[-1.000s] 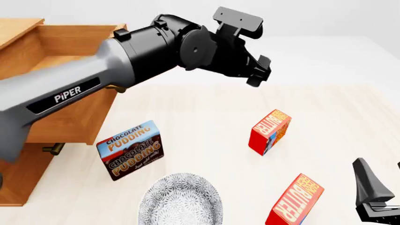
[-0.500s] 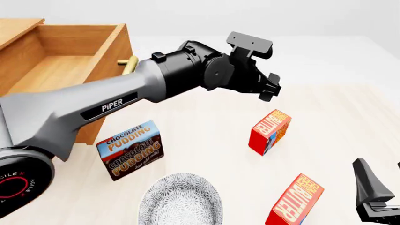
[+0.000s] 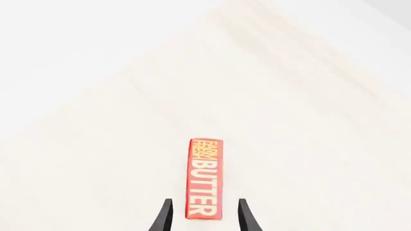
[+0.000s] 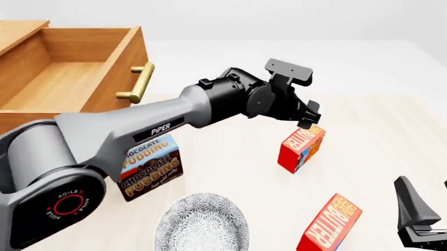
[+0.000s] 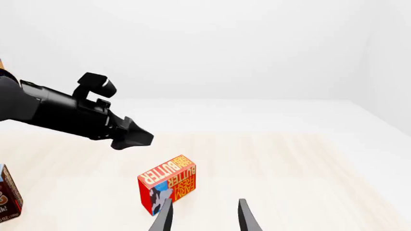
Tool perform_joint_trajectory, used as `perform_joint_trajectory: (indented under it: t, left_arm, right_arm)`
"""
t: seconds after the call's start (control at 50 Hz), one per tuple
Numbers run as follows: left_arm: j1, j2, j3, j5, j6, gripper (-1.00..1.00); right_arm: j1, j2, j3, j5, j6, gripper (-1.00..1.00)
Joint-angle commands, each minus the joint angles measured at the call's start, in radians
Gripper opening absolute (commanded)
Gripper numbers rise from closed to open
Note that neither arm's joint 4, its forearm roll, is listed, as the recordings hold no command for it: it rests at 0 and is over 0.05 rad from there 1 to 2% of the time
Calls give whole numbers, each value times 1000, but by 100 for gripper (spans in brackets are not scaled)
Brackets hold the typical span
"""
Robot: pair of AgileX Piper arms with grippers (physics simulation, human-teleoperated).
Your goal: Put the butter at the front in the top drawer of the cabinet and close it.
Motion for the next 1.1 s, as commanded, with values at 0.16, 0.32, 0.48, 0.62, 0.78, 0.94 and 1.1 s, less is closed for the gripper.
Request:
perform_joint_trajectory:
  t: [0.16,0.32,0.48,0.62,0.78,0.94,1.1]
  left_arm:
    - [-13,86,-67,12,-6,100]
    - [-21,126,-97,23,-12,100]
    - [-25,160,-118,30,-17,100]
    - [-27,168,-106,16,-28,100]
    - [-26,173,-94,6,-36,100]
    - [-20,166,-78,-3,-42,100]
    - [-13,170,-73,-7,-46,100]
  right_arm:
    - [0,0,0,0,0,100]
    - [0,0,0,0,0,100]
    - [0,0,0,0,0,100]
    - [0,0,0,0,0,100]
    - [0,0,0,0,0,100]
    - [0,0,0,0,0,100]
    - [0,0,0,0,0,100]
